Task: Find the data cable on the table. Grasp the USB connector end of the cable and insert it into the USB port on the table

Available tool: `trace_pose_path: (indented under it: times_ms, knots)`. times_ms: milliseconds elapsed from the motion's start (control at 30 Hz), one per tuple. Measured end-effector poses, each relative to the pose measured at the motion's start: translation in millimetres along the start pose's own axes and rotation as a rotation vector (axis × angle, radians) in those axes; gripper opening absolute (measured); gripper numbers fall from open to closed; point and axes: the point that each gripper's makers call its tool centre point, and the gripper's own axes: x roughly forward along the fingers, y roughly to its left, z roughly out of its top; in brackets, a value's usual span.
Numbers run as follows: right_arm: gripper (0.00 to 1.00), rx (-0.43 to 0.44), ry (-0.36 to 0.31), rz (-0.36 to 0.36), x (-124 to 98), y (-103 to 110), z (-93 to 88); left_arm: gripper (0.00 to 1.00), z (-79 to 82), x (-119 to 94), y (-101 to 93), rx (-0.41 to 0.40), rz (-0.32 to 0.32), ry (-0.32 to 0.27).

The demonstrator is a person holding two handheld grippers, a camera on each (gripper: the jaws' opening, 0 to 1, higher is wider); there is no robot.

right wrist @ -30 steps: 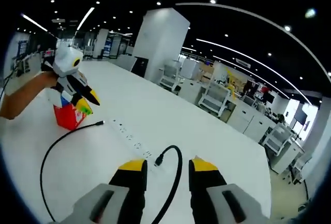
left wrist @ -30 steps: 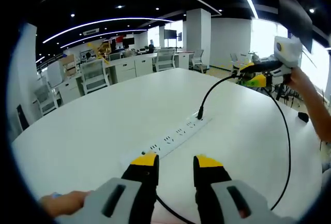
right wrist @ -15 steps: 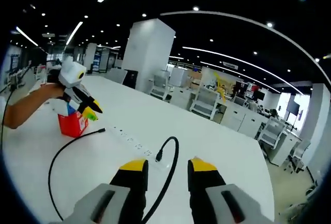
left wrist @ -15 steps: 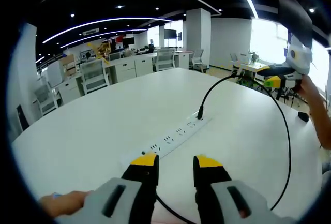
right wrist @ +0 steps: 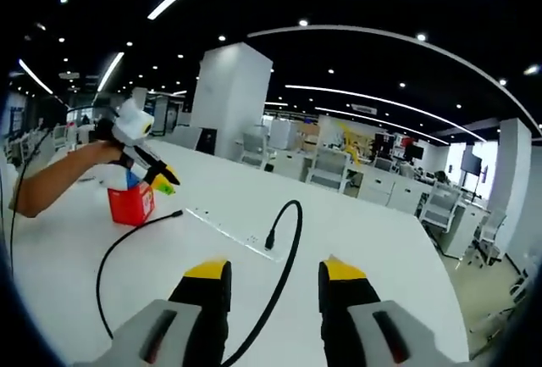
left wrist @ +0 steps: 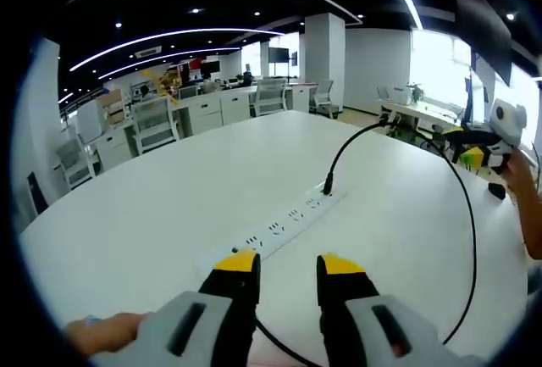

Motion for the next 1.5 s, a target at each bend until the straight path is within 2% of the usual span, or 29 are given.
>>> trace_pose_path:
  times_ms: [367, 600, 667, 867, 1100, 1233, 1500]
  knots:
    - [0.44, 0.003, -0.016, -0.001, -34.1, 20.0, -21.9, 0.27, -0.4, -0.2, 0.7, 0.0, 0.002, 0.004]
    - [0.48, 0.029, -0.029, 0.005, -48.1, 34.3, -34.2, 0.27, -0.2, -0.3, 0.8, 0.001, 0.003, 0.004]
    - [0.46, 0.025, -0.025, -0.001, -51.6, 37.0, -37.6, 0.27, -0.3, -0.2, 0.6, 0.001, 0.003, 0.006]
    - [0.44, 0.02, -0.01, -0.001, -57.3, 47.4, -47.8, 0.27, 0.2, 0.8, 1.6, 0.002, 0.003, 0.009]
    - [0.47, 0.06, -0.014, -0.008, -62.8, 54.3, -61.4, 0.27, 3.7, 4.2, 5.7, 0.002, 0.002, 0.008]
    - [0.49, 0.083, -0.02, -0.013, -64.4, 55.6, -64.9, 0.27, 4.9, 4.8, 6.7, 0.002, 0.002, 0.005]
    - [0.47, 0.074, -0.014, -0.017, -66.9, 57.3, -65.5, 0.27, 5.8, 5.2, 7.8, 0.002, 0.002, 0.004]
